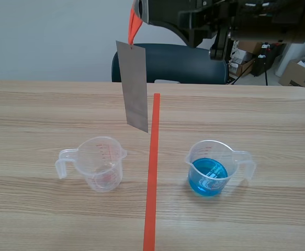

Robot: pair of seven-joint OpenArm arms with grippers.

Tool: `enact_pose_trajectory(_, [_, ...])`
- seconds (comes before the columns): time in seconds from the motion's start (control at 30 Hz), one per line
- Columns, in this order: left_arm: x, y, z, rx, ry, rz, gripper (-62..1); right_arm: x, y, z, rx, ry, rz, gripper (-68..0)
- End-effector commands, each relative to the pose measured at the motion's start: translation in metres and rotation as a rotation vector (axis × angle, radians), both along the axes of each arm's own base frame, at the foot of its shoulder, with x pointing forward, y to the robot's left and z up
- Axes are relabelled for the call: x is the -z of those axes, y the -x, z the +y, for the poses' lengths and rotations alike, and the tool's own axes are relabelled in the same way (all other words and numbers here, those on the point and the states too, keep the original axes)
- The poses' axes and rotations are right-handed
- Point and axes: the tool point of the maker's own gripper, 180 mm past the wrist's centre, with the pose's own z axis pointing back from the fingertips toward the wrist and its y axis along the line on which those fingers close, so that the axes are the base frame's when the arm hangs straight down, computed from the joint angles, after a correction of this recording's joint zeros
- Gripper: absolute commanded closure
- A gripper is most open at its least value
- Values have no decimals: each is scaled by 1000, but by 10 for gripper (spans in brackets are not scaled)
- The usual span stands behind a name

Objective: Do the redox reaction experiment. move the plate over the blue solution

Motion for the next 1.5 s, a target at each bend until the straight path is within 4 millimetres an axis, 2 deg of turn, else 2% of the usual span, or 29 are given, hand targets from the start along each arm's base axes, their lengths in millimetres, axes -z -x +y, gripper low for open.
enact_pose_trajectory(0.0, [-6,-1,-3,4,14,-24,-623,-18,-3,-8,9,-19,-53,-2])
enact_pose_trajectory(0.47, [-11,-1,-3,6,22,-51,-623,-19,0,-55,23,92,-72,-2])
enact_pose_trajectory(0.73, [-10,-8,-3,11,14,-53,-616,-14,9,-72,-18,197,-96,-2])
enact_pose_trajectory(0.8, [-10,-13,-3,11,10,-61,-566,-15,9,-77,-10,212,-102,-2])
enact_pose_trajectory(0.97, [-18,-32,-2,42,9,-116,-383,-17,7,-88,6,255,-115,-2])
enact_pose_trajectory(1.03, [-22,-41,-1,55,-1,-140,-355,-15,7,-92,11,280,-115,-2])
enact_pose_trajectory(1.17, [-26,-56,-5,99,-16,-166,-351,-13,8,-99,19,307,-108,-2])
enact_pose_trajectory(1.3, [-25,-69,-11,144,-33,-164,-213,-7,12,-101,17,298,-96,-2])
enact_pose_trajectory(1.47, [-26,-77,-17,203,-33,-160,-75,1,16,-103,13,284,-88,-2])
